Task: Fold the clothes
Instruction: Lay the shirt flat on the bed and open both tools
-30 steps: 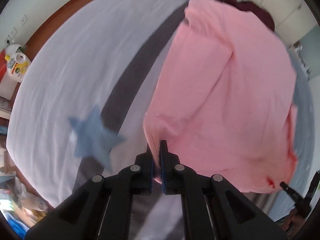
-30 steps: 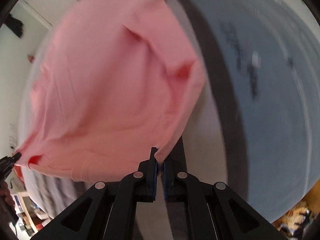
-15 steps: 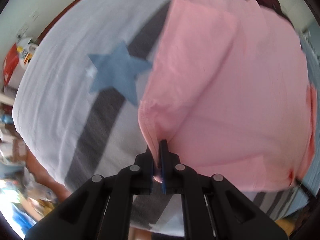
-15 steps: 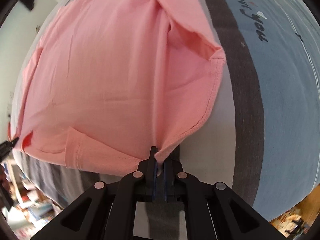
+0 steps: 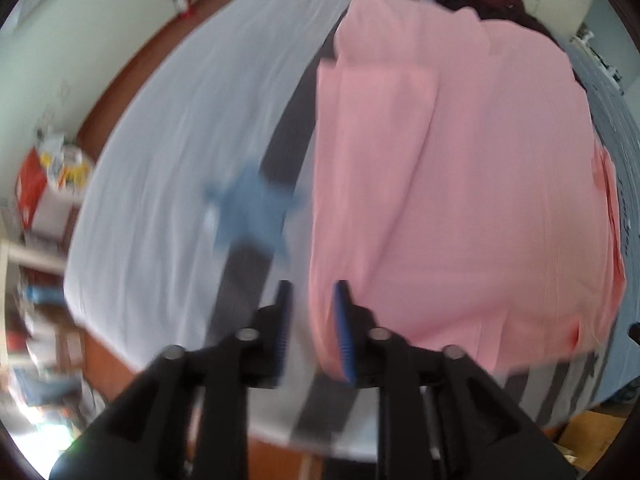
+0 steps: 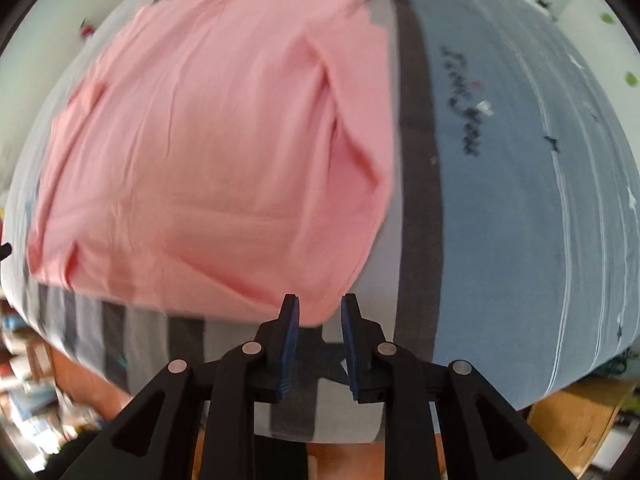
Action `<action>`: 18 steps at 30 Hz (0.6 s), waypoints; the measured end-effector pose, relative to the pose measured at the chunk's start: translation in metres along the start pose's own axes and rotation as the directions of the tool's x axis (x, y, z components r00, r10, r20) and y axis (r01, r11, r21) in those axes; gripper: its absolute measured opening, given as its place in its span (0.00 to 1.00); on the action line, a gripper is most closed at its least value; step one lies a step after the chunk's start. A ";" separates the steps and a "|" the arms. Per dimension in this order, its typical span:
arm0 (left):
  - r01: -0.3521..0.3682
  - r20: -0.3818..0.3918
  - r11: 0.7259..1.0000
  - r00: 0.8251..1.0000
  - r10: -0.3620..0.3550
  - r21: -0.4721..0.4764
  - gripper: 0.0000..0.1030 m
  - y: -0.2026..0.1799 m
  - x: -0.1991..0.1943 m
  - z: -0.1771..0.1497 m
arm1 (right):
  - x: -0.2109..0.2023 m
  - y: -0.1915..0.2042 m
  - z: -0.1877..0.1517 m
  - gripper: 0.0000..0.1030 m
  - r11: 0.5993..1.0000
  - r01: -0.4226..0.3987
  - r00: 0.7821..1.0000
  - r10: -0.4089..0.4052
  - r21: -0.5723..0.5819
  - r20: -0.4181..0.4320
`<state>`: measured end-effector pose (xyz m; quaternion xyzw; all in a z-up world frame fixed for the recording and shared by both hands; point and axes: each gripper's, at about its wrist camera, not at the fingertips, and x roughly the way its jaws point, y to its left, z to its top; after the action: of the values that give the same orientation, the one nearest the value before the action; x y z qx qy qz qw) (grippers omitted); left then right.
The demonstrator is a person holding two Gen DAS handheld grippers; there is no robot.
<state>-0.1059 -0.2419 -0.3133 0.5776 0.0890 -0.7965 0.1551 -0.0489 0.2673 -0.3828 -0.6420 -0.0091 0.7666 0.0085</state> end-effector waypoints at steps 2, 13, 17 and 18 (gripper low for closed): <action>0.012 0.051 0.999 0.999 -0.014 0.043 0.32 -0.019 0.010 0.027 | -0.003 0.005 0.007 0.18 0.999 -0.034 0.998 0.033 0.014 0.047; -0.054 0.165 0.997 0.985 0.045 0.048 0.51 -0.005 0.083 0.122 | 0.039 0.081 0.101 0.20 0.972 -0.232 0.945 0.235 -0.040 0.228; 0.025 0.157 1.000 0.987 -0.026 0.006 0.51 0.028 0.110 0.134 | 0.035 0.106 0.122 0.20 0.967 -0.254 0.933 0.254 -0.033 0.254; 0.044 0.148 0.999 0.988 -0.044 0.002 0.51 0.033 0.118 0.137 | 0.036 0.107 0.125 0.20 0.966 -0.257 0.932 0.256 -0.032 0.255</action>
<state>-0.2501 -0.3342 -0.3809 0.5148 0.0904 -0.8403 0.1438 -0.1781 0.1608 -0.3986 -0.5327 0.0746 0.8380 -0.0921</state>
